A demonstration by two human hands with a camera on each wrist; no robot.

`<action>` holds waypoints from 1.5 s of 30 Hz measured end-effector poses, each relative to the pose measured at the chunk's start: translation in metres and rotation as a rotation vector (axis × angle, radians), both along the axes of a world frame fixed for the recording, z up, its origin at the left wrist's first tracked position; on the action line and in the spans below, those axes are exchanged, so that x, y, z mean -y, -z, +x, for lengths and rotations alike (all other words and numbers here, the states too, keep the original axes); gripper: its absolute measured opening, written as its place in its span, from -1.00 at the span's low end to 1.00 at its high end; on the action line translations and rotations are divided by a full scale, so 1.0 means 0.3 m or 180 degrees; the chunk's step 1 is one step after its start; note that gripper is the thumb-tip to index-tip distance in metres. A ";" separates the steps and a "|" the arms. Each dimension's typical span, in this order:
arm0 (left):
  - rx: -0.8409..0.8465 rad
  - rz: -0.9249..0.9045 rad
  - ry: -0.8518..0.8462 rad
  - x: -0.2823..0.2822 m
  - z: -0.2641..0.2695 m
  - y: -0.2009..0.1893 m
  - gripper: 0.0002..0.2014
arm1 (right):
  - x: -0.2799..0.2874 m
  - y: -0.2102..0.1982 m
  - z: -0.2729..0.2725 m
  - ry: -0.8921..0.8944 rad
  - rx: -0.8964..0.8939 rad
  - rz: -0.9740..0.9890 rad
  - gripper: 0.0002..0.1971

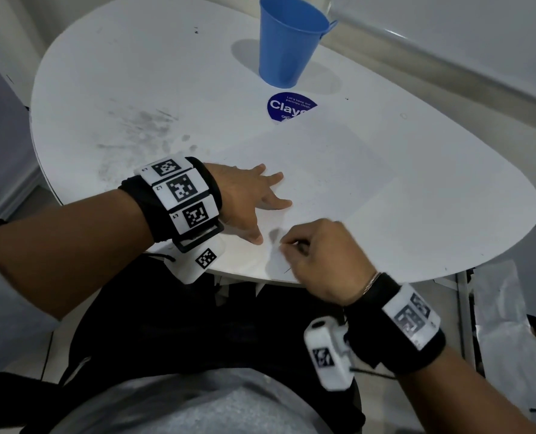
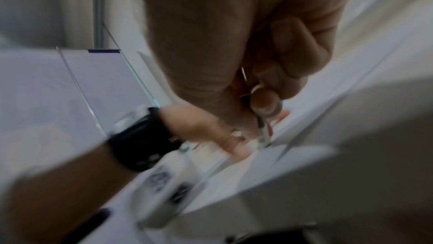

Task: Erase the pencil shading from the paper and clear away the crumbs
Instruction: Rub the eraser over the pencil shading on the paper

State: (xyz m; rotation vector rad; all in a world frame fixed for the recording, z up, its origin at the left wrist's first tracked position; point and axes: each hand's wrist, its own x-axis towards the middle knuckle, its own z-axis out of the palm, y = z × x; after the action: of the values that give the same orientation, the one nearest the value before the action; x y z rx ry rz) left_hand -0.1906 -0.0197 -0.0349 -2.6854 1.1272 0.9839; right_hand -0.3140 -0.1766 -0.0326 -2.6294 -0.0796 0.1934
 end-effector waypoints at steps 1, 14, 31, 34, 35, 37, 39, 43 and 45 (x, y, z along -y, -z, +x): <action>-0.0005 -0.0005 0.0001 0.000 0.001 0.000 -0.14 | -0.022 -0.001 -0.016 -0.0121 -0.0051 0.0032 -0.86; 0.0046 0.0043 0.0014 0.004 -0.004 -0.004 -0.14 | -0.009 0.003 0.017 0.0155 -0.0066 0.0061 -0.86; 0.0016 0.0027 0.0008 0.000 0.000 0.002 -0.13 | -0.038 -0.001 -0.003 -0.0135 -0.0139 0.0167 -0.87; 0.0058 0.0039 0.0009 0.002 -0.004 0.000 -0.14 | -0.003 0.011 0.024 0.0125 -0.0074 0.0157 -0.87; 0.0073 0.0043 0.0015 0.003 -0.005 0.000 -0.14 | 0.008 0.013 0.033 0.0233 0.0022 0.0128 -0.87; 0.0061 0.0044 0.0027 0.003 -0.004 0.000 -0.14 | -0.004 0.013 0.024 0.0143 0.0036 0.0116 -0.87; 0.0005 0.0040 0.0029 0.002 -0.002 0.001 -0.13 | -0.035 0.004 -0.003 -0.0137 -0.0106 0.0180 -0.87; 0.0059 0.0072 0.0041 0.005 -0.009 -0.005 -0.15 | 0.044 0.000 0.043 0.0286 -0.0042 0.0026 -0.86; 0.0053 0.0092 0.0052 0.004 -0.006 -0.003 -0.15 | 0.048 0.000 0.037 0.0302 -0.0021 -0.0025 -0.84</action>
State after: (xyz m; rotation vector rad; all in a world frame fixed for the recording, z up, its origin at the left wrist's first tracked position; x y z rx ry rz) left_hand -0.1923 -0.0210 -0.0341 -2.6526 1.1212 0.9657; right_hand -0.3029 -0.1911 -0.0326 -2.6331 0.0483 0.1699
